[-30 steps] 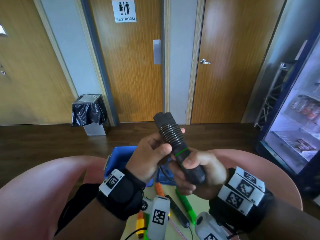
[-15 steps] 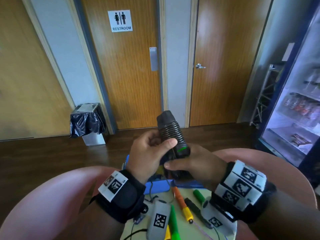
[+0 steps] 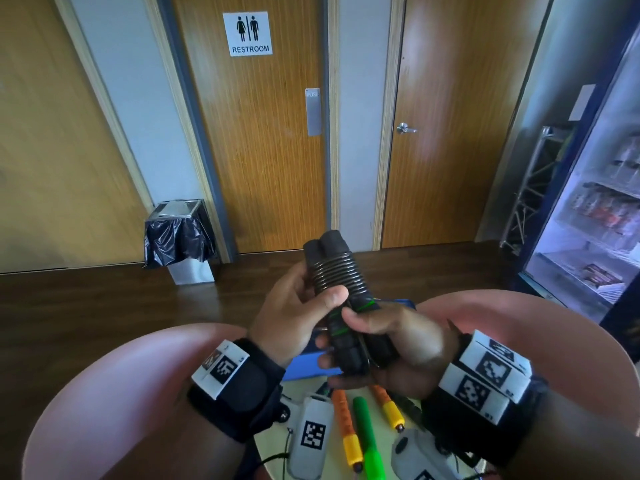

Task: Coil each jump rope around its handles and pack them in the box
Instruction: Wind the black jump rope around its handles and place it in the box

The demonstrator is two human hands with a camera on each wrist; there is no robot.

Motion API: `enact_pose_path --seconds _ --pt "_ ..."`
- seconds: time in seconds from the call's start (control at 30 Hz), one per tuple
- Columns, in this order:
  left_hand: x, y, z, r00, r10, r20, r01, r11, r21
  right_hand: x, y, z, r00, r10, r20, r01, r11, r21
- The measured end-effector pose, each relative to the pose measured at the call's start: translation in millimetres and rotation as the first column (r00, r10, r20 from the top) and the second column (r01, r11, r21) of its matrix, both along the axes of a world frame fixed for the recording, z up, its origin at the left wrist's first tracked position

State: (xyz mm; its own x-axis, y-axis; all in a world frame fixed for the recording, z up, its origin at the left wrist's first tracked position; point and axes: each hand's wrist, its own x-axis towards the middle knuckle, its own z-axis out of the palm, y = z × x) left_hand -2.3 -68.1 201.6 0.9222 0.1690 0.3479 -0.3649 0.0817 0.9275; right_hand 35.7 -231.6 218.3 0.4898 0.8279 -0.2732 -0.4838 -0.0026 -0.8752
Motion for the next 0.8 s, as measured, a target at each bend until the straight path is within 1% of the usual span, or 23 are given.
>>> enact_pose_path --seconds 0.1,0.23,0.37,0.47,0.53,0.63,0.73,0.77,0.8 --pt "-5 4 -3 1.000 0.022 0.003 -0.022 0.998 0.058 -5 6 -3 1.000 -0.012 -0.019 0.012 1.000 -0.028" --pt "-5 12 -6 0.999 0.038 -0.007 -0.037 0.996 0.087 -8 13 -3 0.996 -0.056 -0.063 0.054 0.998 -0.038" --pt "-3 20 -3 0.999 0.006 -0.053 0.000 0.993 0.118 -9 18 -2 0.997 -0.038 -0.061 0.034 0.998 -0.058" --pt "-2 23 -2 0.996 -0.017 -0.092 0.030 0.989 0.147 -8 19 -2 0.996 -0.030 -0.086 0.024 0.998 -0.065" --pt "-1 25 -2 0.995 -0.042 -0.096 0.056 0.987 0.151 -8 19 -1 0.994 -0.008 -0.113 0.004 0.999 -0.033" --pt "-2 27 1 0.992 -0.111 -0.067 0.119 0.984 0.132 -8 17 -2 0.986 0.044 -0.162 -0.032 0.997 0.077" --pt "-5 34 -3 0.983 -0.182 -0.019 0.183 0.983 0.025 -10 15 -2 0.972 0.119 -0.201 -0.077 0.976 0.205" --pt "-6 37 -6 0.986 -0.170 -0.004 0.170 0.985 0.013 -11 15 -1 0.971 0.128 -0.201 -0.082 0.971 0.225" --pt "-6 42 -8 0.992 -0.127 -0.003 0.127 0.991 0.042 -11 15 -1 0.974 0.121 -0.194 -0.075 0.970 0.230"
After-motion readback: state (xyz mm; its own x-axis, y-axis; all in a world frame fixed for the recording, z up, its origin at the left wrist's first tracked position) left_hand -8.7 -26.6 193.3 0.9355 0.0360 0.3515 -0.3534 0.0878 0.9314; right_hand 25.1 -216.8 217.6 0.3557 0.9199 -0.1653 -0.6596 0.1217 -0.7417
